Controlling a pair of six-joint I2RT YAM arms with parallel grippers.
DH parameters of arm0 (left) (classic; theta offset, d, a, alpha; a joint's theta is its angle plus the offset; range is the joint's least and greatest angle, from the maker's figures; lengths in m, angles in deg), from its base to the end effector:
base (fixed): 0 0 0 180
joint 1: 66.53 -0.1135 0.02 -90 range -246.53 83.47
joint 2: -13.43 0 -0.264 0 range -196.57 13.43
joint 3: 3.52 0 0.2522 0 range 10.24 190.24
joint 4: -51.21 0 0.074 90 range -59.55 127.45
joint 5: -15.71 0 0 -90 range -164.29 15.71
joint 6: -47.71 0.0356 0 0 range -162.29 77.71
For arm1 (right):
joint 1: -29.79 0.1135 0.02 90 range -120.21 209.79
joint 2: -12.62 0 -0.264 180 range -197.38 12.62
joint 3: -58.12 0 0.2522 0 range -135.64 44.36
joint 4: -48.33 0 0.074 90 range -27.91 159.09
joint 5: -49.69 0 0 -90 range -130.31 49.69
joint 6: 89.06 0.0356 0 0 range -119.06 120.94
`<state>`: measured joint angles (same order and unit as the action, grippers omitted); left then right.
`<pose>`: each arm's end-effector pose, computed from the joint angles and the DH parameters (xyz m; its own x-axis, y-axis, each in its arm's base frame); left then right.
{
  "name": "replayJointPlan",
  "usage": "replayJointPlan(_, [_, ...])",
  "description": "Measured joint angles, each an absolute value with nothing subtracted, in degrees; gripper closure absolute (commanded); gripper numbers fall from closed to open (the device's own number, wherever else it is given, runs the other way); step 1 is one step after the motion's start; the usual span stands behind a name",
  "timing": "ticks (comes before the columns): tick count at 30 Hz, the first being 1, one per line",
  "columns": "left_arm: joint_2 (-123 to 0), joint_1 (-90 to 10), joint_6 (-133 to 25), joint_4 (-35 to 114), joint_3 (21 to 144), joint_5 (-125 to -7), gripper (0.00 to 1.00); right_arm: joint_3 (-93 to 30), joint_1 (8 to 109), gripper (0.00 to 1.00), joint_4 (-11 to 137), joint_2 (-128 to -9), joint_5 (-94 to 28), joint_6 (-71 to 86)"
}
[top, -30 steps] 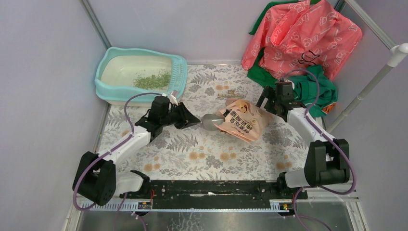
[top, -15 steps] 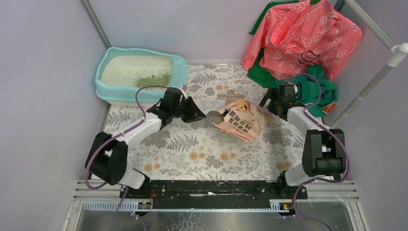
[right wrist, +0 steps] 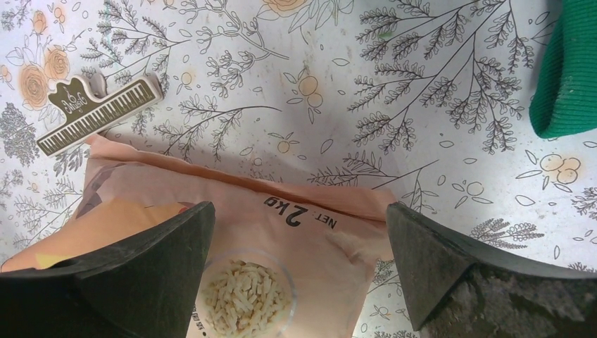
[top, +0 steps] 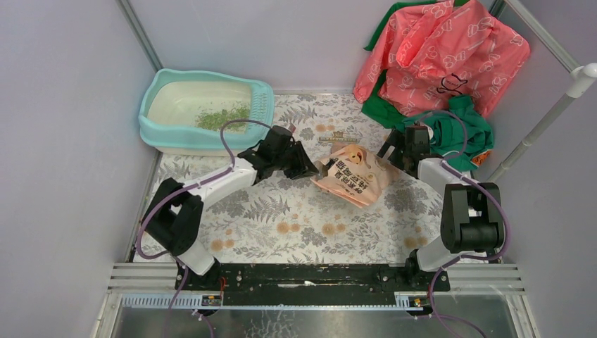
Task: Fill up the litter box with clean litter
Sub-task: 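Scoop the cat litter from the cat litter bag.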
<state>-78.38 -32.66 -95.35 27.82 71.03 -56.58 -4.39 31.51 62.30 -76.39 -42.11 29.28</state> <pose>0.2854 -0.2046 0.2322 -0.9026 -0.3112 -0.2976 0.0019 0.6882 -0.7255 0.3244 0.0086 0.1938 -0.5739 0.4574 -0.6792 0.3026 0.8892 0.3432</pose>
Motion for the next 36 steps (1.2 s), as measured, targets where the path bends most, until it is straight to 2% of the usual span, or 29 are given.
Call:
replayJointPlan(10, [-83.8, -28.3, -97.8, 30.7, 74.4, -61.5, 1.0, -3.3, 31.5, 0.01, 60.9, -76.4, -41.1, 29.8])
replayJointPlan(22, [-88.8, -27.9, -98.6, 44.5, 71.9, -59.7, 1.0, -0.3, 31.5, 0.0, 60.1, -72.0, -41.1, 29.9])
replayJointPlan(36, [-88.4, -29.3, -99.2, 71.9, 56.0, -57.1, 1.0, 3.2, 31.5, 0.0, 61.9, -61.9, -40.2, 28.7])
